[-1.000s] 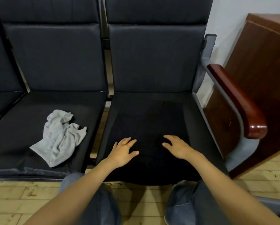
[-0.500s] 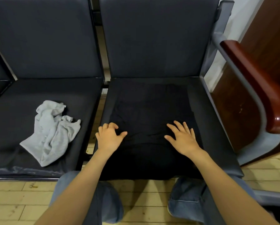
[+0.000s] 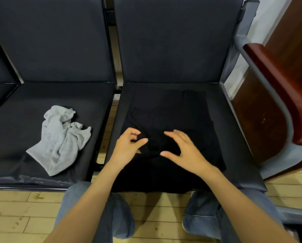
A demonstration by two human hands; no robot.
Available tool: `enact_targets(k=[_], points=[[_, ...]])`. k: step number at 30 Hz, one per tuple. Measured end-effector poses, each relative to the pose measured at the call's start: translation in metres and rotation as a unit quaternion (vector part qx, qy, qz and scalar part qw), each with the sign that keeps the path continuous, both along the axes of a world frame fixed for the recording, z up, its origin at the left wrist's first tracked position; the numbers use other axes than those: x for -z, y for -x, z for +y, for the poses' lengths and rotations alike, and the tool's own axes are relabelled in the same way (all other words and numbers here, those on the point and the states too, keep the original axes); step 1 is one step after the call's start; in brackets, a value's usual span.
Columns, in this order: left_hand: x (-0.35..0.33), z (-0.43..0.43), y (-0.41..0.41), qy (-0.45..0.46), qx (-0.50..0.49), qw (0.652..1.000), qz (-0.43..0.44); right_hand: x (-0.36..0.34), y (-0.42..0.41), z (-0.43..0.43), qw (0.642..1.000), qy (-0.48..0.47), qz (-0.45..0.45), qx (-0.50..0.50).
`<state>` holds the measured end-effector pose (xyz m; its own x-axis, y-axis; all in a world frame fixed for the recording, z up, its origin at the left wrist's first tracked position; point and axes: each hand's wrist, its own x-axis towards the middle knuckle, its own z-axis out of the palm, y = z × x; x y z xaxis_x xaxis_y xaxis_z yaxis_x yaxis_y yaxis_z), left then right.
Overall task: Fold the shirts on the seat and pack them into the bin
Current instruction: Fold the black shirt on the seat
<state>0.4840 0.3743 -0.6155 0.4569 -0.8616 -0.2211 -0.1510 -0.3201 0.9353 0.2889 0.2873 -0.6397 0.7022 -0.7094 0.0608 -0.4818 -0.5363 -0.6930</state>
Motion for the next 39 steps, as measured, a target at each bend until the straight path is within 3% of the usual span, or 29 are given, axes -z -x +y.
enact_targets(k=[3,7,9,11,12,13,15,17,19,21,23,25,28,29,30,32,33,35,39], points=[[-0.007,-0.003,0.022,0.071,0.076,0.994,-0.015,-0.007,-0.015,0.016,0.989,-0.131,-0.074,-0.011],[-0.005,-0.005,0.025,0.073,0.064,0.994,-0.04,-0.009,-0.014,0.008,0.984,-0.104,-0.13,0.06],[0.005,-0.003,0.013,-0.036,0.026,0.989,-0.141,-0.012,-0.003,-0.003,0.985,-0.031,-0.126,0.114],[0.016,0.002,0.001,-0.216,0.058,0.925,-0.307,-0.018,0.012,-0.016,0.979,0.07,-0.087,0.171],[0.019,0.004,-0.004,-0.279,0.068,0.896,-0.339,-0.021,0.021,-0.021,0.971,0.107,-0.057,0.205],[0.019,0.005,-0.006,-0.313,0.064,0.888,-0.33,-0.024,0.03,-0.026,0.96,0.127,-0.028,0.25],[0.021,0.002,-0.009,-0.306,0.038,0.901,-0.304,-0.03,0.046,-0.032,0.934,0.128,0.006,0.332],[0.021,-0.005,-0.009,-0.247,0.026,0.908,-0.337,-0.035,0.062,-0.035,0.926,0.113,0.051,0.356],[0.018,-0.019,-0.014,-0.163,-0.014,0.923,-0.348,-0.043,0.076,-0.035,0.931,0.083,0.145,0.323],[0.006,-0.041,-0.016,-0.111,-0.04,0.958,-0.263,-0.051,0.084,-0.024,0.931,0.057,0.273,0.235],[-0.002,-0.061,-0.01,-0.113,-0.007,0.978,-0.175,-0.054,0.08,0.002,0.941,-0.005,0.326,0.087],[0.002,-0.071,0.004,-0.167,0.06,0.96,-0.217,-0.054,0.066,0.032,0.944,-0.102,0.306,-0.069],[0.023,-0.06,0.02,-0.248,0.107,0.91,-0.316,-0.072,0.049,0.043,0.903,-0.218,0.308,-0.207],[0.03,-0.054,0.02,-0.269,0.123,0.897,-0.33,-0.078,0.044,0.034,0.904,-0.221,0.301,-0.207],[0.035,-0.049,0.018,-0.282,0.141,0.886,-0.339,-0.08,0.037,0.019,0.927,-0.188,0.274,-0.171],[0.042,-0.04,0.012,-0.282,0.182,0.878,-0.342,-0.075,0.023,-0.022,0.975,-0.063,0.209,-0.041],[0.044,-0.037,0.008,-0.276,0.204,0.876,-0.338,-0.069,0.015,-0.04,0.982,-0.021,0.187,0.009],[0.044,-0.035,-0.001,-0.263,0.246,0.874,-0.327,-0.052,0.003,-0.068,0.974,-0.004,0.226,0.017],[0.035,-0.04,-0.033,-0.258,0.311,0.847,-0.346,-0.036,-0.002,-0.081,0.922,0.04,0.384,-0.023]])
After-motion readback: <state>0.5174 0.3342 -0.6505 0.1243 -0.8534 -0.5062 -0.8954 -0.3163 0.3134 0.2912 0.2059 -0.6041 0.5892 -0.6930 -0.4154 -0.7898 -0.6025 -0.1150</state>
